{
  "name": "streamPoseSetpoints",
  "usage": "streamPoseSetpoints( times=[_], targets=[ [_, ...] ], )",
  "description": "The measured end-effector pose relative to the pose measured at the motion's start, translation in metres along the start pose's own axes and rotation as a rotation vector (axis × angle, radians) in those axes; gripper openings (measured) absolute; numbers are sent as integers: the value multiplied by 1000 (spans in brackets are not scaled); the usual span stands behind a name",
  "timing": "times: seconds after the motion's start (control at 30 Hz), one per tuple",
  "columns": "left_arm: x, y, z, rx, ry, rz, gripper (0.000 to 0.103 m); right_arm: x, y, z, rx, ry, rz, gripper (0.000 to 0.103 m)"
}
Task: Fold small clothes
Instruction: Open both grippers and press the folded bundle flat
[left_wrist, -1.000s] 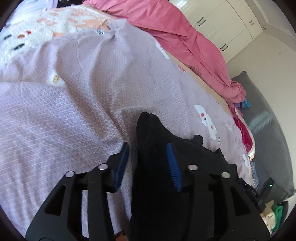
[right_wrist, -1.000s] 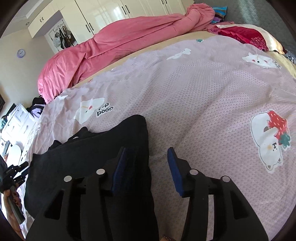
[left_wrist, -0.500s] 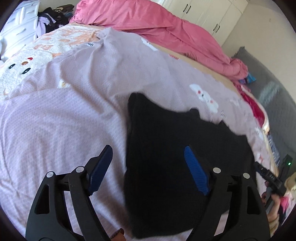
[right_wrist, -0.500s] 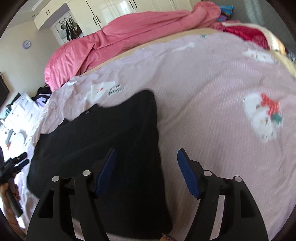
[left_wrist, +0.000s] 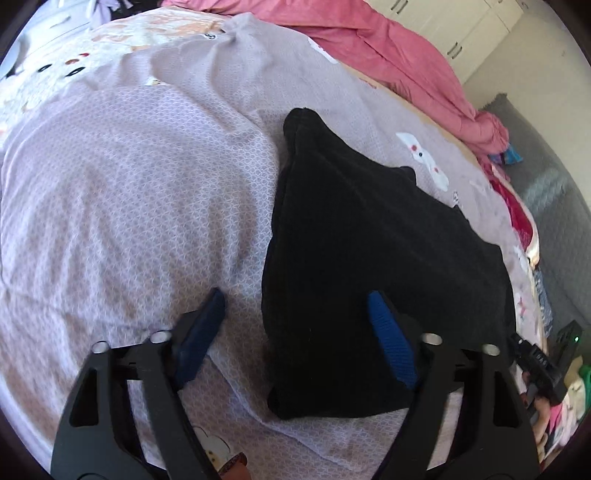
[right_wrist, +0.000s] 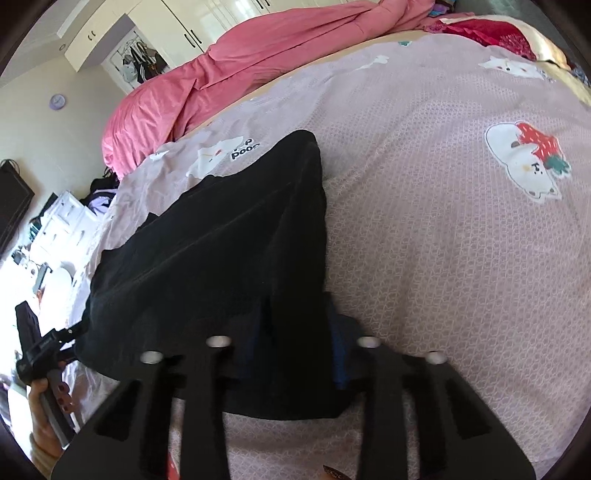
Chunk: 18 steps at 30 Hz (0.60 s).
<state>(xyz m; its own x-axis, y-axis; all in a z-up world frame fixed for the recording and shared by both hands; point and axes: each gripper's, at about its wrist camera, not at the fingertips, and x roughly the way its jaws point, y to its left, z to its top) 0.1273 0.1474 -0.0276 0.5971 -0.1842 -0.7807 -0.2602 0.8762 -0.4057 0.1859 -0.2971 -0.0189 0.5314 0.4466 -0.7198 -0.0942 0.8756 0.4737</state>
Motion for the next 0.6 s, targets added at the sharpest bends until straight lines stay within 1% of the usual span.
streamPoseSetpoints(
  times=[0.03,0.07,0.17,0.2,0.3,0.33,0.37,0.43,0.47,0.53,0.6],
  targets=[
    [-1,-2,-1,5,4,-25,25,-2,1,0,-5,-6,5,15],
    [-2,-3,-3,9,11,-46,15,-5,3,0,-13,-15,7,11],
    [-11,-16,-7,95,-5,2,9,-18,9,-1,-50,-46,-5,9],
    [-16,-20,-8,124,-10,20,9,-22,11,-3,-63,-54,-10,9],
    [-20,-20,-14,149,-11,57,10,-21,12,-10,-93,-44,-59,9],
    [-19,-19,-16,152,-8,72,15,-15,11,-11,-99,-31,-79,11],
    [-16,-17,-17,152,-2,87,18,-11,10,-13,-103,-22,-96,13],
    [-14,-14,-15,139,1,92,24,-7,7,-13,-91,-19,-110,18],
    [-13,-14,-14,136,0,95,28,-7,6,-12,-87,-23,-119,25],
    [-13,-13,-11,130,1,101,32,-6,4,-12,-84,-27,-139,33],
    [-14,-10,-10,120,6,95,34,-6,0,-13,-66,-27,-130,35]
  ],
)
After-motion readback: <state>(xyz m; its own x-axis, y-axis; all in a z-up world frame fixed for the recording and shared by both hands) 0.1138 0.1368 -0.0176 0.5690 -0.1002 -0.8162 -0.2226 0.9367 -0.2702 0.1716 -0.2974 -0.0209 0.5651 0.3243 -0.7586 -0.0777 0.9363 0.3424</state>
